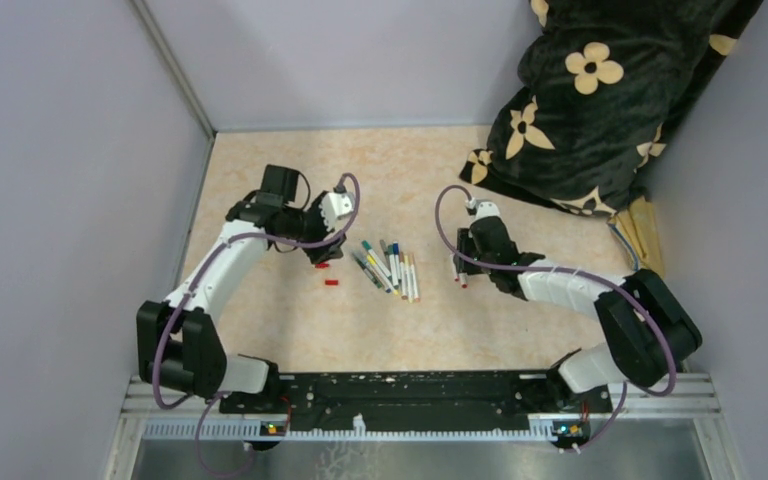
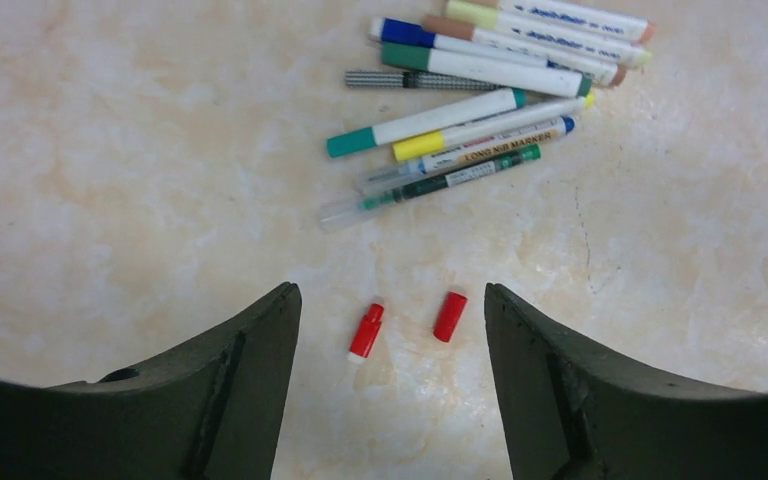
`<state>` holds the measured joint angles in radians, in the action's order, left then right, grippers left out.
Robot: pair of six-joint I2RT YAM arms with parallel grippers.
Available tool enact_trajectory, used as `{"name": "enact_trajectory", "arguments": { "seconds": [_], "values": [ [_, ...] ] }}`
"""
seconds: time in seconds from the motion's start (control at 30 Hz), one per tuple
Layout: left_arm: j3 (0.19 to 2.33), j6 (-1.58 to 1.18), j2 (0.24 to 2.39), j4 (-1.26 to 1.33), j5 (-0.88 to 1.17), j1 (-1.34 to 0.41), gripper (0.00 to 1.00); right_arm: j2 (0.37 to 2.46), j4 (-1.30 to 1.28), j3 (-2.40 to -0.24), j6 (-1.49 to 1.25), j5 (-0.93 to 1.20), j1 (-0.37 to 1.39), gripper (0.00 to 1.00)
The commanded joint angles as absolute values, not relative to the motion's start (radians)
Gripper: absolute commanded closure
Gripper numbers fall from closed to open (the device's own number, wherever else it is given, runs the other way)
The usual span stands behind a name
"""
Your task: Open the pen caps
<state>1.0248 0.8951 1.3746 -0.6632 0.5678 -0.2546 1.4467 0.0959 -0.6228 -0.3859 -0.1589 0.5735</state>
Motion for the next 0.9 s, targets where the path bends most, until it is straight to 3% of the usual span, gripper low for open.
{"name": "enact_trajectory", "arguments": {
  "seconds": [0.0, 0.23, 0.53, 0.87],
  "values": [
    [1.155, 0.803, 1.347, -0.792, 0.648, -0.194, 0.22, 1.370, 0.064, -0.710, -0.378, -0.119, 0.597, 0.63],
    [1.238, 0.750, 1.322, -0.849, 0.679, -0.122, 0.10, 1.487, 0.034, -0.810, -0.375, -0.158, 0.752, 0.60],
    [1.258, 0.756, 1.328, -0.912, 0.684, -0.057, 0.09, 1.629, 0.071, -0.837, -0.400, -0.151, 0.827, 0.69],
    [1.221, 0.780, 1.320, -0.912, 0.677, -0.052, 0.09, 1.654, 0.081, -0.823, -0.410, -0.130, 0.828, 0.69]
  ]
}}
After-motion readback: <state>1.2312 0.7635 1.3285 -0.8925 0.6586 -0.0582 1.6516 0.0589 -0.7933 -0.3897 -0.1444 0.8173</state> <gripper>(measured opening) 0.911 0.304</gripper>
